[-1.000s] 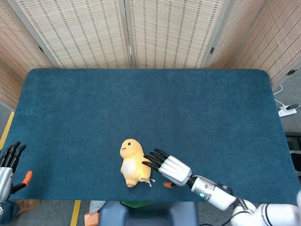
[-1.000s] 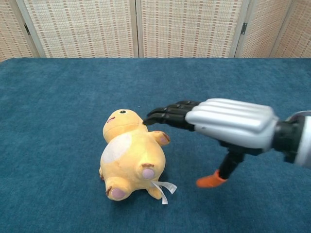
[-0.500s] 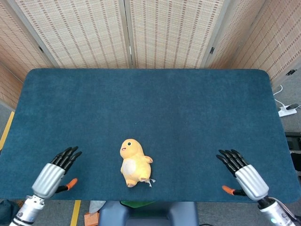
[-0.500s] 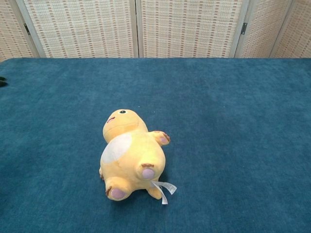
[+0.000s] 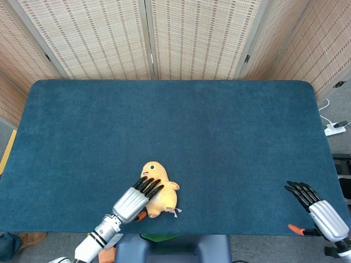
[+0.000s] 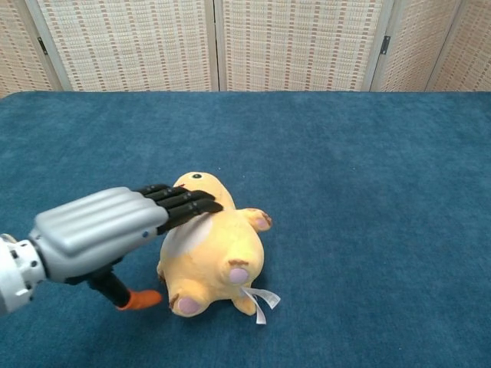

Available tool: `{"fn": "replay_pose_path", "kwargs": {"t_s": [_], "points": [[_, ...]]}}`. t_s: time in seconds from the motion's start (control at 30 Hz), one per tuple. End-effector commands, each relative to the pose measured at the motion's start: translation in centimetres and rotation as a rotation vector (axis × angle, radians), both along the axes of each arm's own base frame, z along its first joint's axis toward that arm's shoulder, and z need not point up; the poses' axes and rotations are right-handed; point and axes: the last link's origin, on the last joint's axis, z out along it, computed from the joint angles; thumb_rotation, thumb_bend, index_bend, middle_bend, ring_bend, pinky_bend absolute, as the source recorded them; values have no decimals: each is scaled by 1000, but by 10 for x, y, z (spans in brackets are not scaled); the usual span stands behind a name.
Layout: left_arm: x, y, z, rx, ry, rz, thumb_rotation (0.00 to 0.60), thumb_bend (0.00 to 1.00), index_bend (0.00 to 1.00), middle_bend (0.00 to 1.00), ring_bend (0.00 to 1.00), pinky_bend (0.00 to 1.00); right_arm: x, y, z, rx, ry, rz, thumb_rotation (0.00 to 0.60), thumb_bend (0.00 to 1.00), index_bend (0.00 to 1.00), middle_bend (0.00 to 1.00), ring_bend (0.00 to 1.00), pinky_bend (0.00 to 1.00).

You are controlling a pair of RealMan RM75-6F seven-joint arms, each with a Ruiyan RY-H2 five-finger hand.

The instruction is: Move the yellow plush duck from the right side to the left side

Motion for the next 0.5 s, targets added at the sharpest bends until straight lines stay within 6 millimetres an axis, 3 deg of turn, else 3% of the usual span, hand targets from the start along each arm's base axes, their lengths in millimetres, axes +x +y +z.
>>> {"fn": "replay_pose_path", "kwargs": {"t_s": [0.03, 0.37, 0.5], "points": [[15, 4, -16, -16, 6, -17, 600, 250, 0, 0, 0, 80, -3, 1, 1, 2, -6, -7, 600, 66, 0, 0, 0, 0], [36, 8, -43, -72, 34, -66, 600, 251, 10, 0, 0, 106, -11, -3, 0, 12, -8, -39, 600, 72, 0, 0, 0, 0], [39, 13, -50, -72, 39, -67, 600, 253, 88, 55, 20, 236, -11, -3, 0, 14, -13, -36, 600, 81, 0, 0, 0, 0]]}}
